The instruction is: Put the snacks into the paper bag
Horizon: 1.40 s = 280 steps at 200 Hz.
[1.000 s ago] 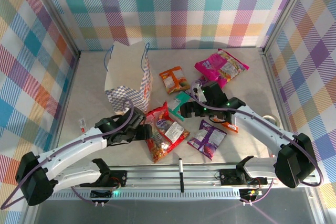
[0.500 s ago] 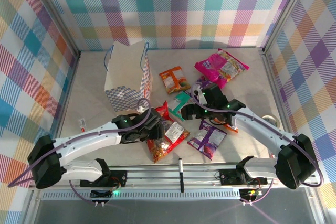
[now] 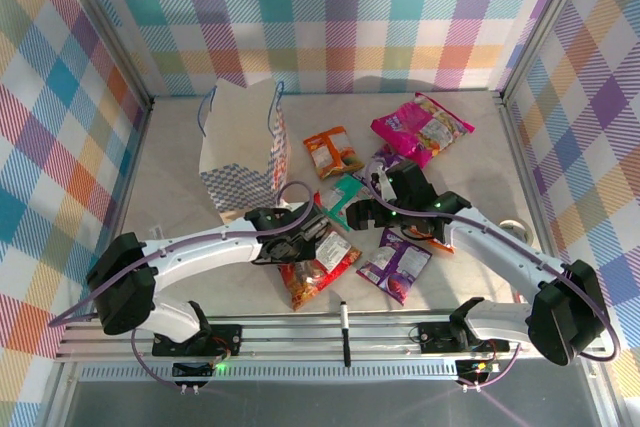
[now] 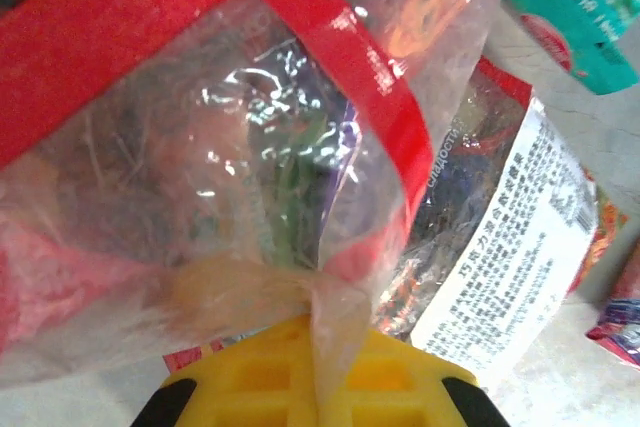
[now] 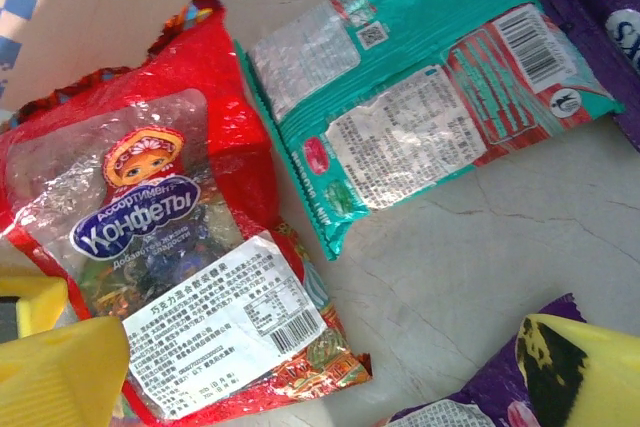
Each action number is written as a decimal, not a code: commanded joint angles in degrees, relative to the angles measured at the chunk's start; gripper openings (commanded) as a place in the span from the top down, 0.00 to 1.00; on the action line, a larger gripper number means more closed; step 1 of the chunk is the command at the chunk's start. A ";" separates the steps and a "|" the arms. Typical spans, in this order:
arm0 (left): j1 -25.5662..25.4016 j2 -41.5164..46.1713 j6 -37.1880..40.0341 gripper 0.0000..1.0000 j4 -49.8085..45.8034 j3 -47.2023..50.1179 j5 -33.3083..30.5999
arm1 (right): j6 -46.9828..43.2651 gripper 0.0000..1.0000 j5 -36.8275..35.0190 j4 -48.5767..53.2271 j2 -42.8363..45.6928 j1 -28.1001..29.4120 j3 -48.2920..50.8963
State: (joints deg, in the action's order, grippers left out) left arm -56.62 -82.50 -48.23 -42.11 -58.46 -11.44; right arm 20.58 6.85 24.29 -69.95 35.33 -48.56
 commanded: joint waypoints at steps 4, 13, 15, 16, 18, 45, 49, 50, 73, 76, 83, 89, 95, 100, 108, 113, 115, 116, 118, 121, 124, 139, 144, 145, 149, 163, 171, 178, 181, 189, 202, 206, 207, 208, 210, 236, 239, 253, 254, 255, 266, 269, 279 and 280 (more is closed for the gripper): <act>-0.51 1.35 2.87 1.00 -3.95 -5.05 -1.41 | -1.94 0.01 5.27 -1.99 0.46 0.35 0.57; -0.51 1.63 3.54 1.00 -4.05 -5.88 -1.09 | -2.08 0.01 6.06 -2.04 0.05 0.33 0.56; -0.51 1.70 3.70 1.00 -3.97 -6.06 -0.88 | -2.13 0.01 6.33 -2.07 -0.07 0.35 0.57; -0.51 1.76 3.77 1.00 -3.96 -6.14 -0.78 | -2.13 0.01 6.42 -2.11 -0.13 0.35 0.57; -0.51 1.85 3.82 1.00 -3.88 -6.30 -0.71 | -2.13 0.01 6.42 -2.11 -0.13 0.35 0.57; -0.51 2.25 5.40 1.00 -4.11 -8.83 0.13 | -3.02 0.01 9.81 -2.46 -0.56 0.35 0.92; -0.51 2.32 5.64 1.00 -4.35 -9.27 0.01 | -3.22 0.01 10.47 -2.68 -0.42 0.35 1.08; -0.51 2.33 5.67 1.00 -4.41 -9.33 0.01 | -3.33 0.01 10.60 -2.76 -0.39 0.35 1.13; -0.51 3.40 6.83 1.00 -4.78 -11.11 0.52 | -4.74 0.01 13.29 -4.42 0.88 0.33 2.74; -0.51 3.59 6.97 1.00 -4.74 -11.31 0.86 | -4.80 0.01 13.58 -4.89 1.15 0.31 3.16; -0.51 4.11 7.41 1.00 -4.57 -11.73 1.47 | -4.80 0.01 13.90 -5.78 1.60 0.26 3.81; -0.51 4.56 7.79 1.00 -4.49 -12.00 1.76 | -4.64 0.01 14.13 -6.51 1.95 0.26 4.42; -0.51 5.02 8.18 1.00 -4.39 -12.27 1.91 | -4.36 0.01 14.58 -7.27 2.22 0.18 4.84; -0.51 5.42 8.60 1.00 -4.39 -12.50 2.01 | -3.98 0.01 14.97 -8.01 2.48 0.12 5.38; -0.51 5.94 9.35 1.00 -4.44 -12.77 1.72 | -3.28 0.01 15.81 -9.21 2.88 -0.28 6.05; -0.51 6.32 9.87 1.00 -4.47 -12.89 1.57 | -2.47 0.01 16.51 -10.04 3.28 -0.56 6.66; -0.51 6.41 10.01 1.00 -4.47 -12.95 1.46 | -2.21 0.01 16.92 -10.38 3.49 -0.73 6.81; -0.51 6.49 10.05 1.00 -4.47 -12.97 1.44 | -2.08 0.01 17.12 -10.57 3.59 -0.76 6.94; -0.51 6.61 10.29 1.00 -4.52 -13.06 1.32 | -1.78 0.01 17.66 -11.02 3.79 -0.96 7.26; -0.51 6.83 10.55 1.00 -4.51 -13.13 1.26 | -1.53 0.01 18.33 -11.53 4.06 -1.21 7.56; -0.51 7.02 10.84 1.00 -4.49 -13.17 1.16 | -1.05 0.01 19.70 -12.41 4.58 -1.64 8.16; -0.51 7.89 12.32 1.00 -4.19 -13.48 1.18 | 0.06 0.01 23.77 -15.58 6.63 -3.08 10.51; -0.52 8.11 12.89 1.00 -3.93 -13.50 1.40 | 0.08 0.01 24.84 -16.10 7.24 -3.52 11.09; -0.52 8.17 13.02 1.00 -3.90 -13.56 1.45 | 0.12 0.01 24.95 -16.20 7.35 -3.65 11.19; -0.51 8.46 13.45 1.00 -3.72 -13.68 1.59 | 0.07 0.01 25.98 -16.50 7.70 -4.00 11.55; -0.51 9.05 14.82 1.00 -3.25 -14.25 1.91 | 0.70 0.01 28.29 -16.84 8.53 -5.19 12.61; -0.46 9.40 15.49 1.00 -3.16 -14.63 2.12 | 1.27 0.01 29.36 -17.54 8.85 -5.84 13.29; -0.51 9.61 15.91 1.00 -3.07 -14.99 2.04 | 2.00 0.01 29.79 -17.92 9.21 -6.42 14.02; -0.55 9.78 16.16 1.00 -3.07 -15.14 2.12 | 2.21 0.01 29.75 -18.00 9.22 -6.59 14.15; -0.51 10.06 16.60 1.00 -2.99 -15.47 2.18 | 3.31 0.01 29.95 -18.82 9.18 -7.44 14.86; -0.51 10.49 17.06 1.00 -2.56 -15.80 2.44 | 4.37 0.01 32.98 -20.80 8.51 -8.70 15.54; -0.51 10.54 17.22 1.00 -2.46 -15.89 2.62 | 4.52 0.01 34.20 -21.56 8.21 -8.93 15.80; -0.51 10.57 17.21 1.00 -2.41 -15.94 2.68 | 4.58 0.01 34.50 -21.70 8.14 -8.95 15.83; -0.51 10.59 17.29 1.00 -2.39 -16.01 2.71 | 4.57 0.01 34.79 -21.85 8.07 -8.95 15.85; -0.51 10.58 17.29 1.00 -2.37 -16.08 2.73 | 4.61 0.01 35.41 -22.32 7.93 -9.02 15.92; -0.51 10.31 18.20 1.00 -2.30 -17.25 3.71 | 4.88 0.01 36.96 -25.25 6.44 -9.13 17.38; -0.51 10.40 18.29 1.00 -2.24 -17.40 3.85 | 4.83 0.01 37.07 -25.75 6.26 -9.13 17.64; -0.51 10.73 18.90 1.00 -1.89 -17.79 4.43 | 4.82 0.01 38.15 -27.16 5.52 -9.54 18.60; -0.51 10.76 18.93 1.00 -1.87 -17.86 4.51 | 4.82 0.01 38.24 -27.27 5.43 -9.56 18.68; -0.51 10.77 18.95 1.00 -1.81 -17.89 4.50 | 4.82 0.01 38.24 -27.27 5.43 -9.56 18.68; -0.51 11.10 19.34 1.00 -1.34 -17.95 4.99 | 5.06 0.01 39.83 -28.64 4.80 -9.84 19.09; -0.55 11.19 19.46 1.00 -1.13 -17.96 5.21 | 5.13 0.01 40.12 -28.97 4.63 -9.89 19.15; -0.51 11.22 19.71 1.00 -0.74 -18.02 5.68 | 5.26 0.01 41.00 -29.68 4.07 -9.93 19.42; -0.51 11.22 19.78 1.00 -0.72 -18.01 5.75 | 5.26 0.01 41.07 -29.76 3.97 -9.93 19.40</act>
State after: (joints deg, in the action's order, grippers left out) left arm -56.62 -74.43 -30.52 -47.88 -73.12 -6.87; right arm 25.19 42.98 -0.54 -64.79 25.82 -30.11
